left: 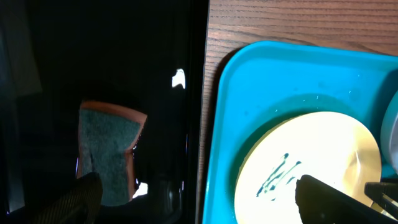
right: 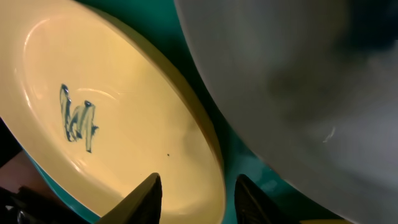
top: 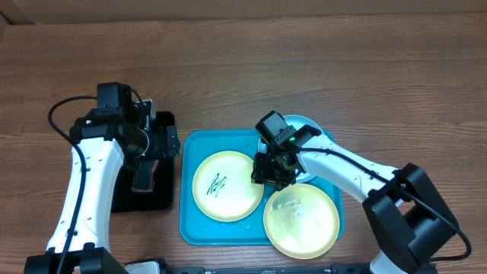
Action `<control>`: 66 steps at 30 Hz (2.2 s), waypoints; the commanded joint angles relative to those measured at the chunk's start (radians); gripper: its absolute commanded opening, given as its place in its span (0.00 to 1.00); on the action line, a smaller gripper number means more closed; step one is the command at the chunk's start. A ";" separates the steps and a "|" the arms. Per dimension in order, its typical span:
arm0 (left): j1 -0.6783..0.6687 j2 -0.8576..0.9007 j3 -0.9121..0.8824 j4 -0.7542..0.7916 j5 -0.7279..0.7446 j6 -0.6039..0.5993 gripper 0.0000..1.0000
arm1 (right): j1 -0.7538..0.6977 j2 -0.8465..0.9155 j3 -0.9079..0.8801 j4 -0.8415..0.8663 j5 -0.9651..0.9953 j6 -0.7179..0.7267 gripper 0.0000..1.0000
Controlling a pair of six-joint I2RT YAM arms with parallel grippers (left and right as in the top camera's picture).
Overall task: Clean dirty plates on tray and stack at the side
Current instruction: 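Lower the right gripper and grip the light-blue plate's rim, then lower the left gripper into the black tray and grasp the sponge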
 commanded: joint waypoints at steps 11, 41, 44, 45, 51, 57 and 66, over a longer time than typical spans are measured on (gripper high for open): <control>0.003 -0.005 -0.002 0.001 0.016 -0.006 1.00 | 0.013 0.063 -0.004 0.030 -0.015 0.033 0.12; 0.039 -0.003 -0.183 0.043 -0.205 -0.177 0.99 | 0.013 0.063 -0.004 -0.040 -0.020 0.037 0.04; 0.074 -0.003 -0.269 0.130 -0.214 -0.154 1.00 | 0.013 0.063 -0.004 -0.043 -0.020 0.037 0.04; 0.085 -0.003 -0.293 0.168 -0.218 -0.127 1.00 | 0.013 0.063 -0.004 -0.044 -0.022 0.036 0.04; 0.109 -0.003 -0.335 0.335 -0.196 -0.009 0.84 | 0.013 0.063 -0.004 -0.044 -0.039 0.017 0.04; 0.109 -0.003 -0.335 0.449 -0.133 0.044 0.82 | 0.013 0.063 -0.004 -0.055 -0.039 0.014 0.04; 0.109 0.043 -0.335 0.430 -0.166 0.023 0.62 | 0.013 0.063 -0.004 -0.073 -0.039 0.010 0.04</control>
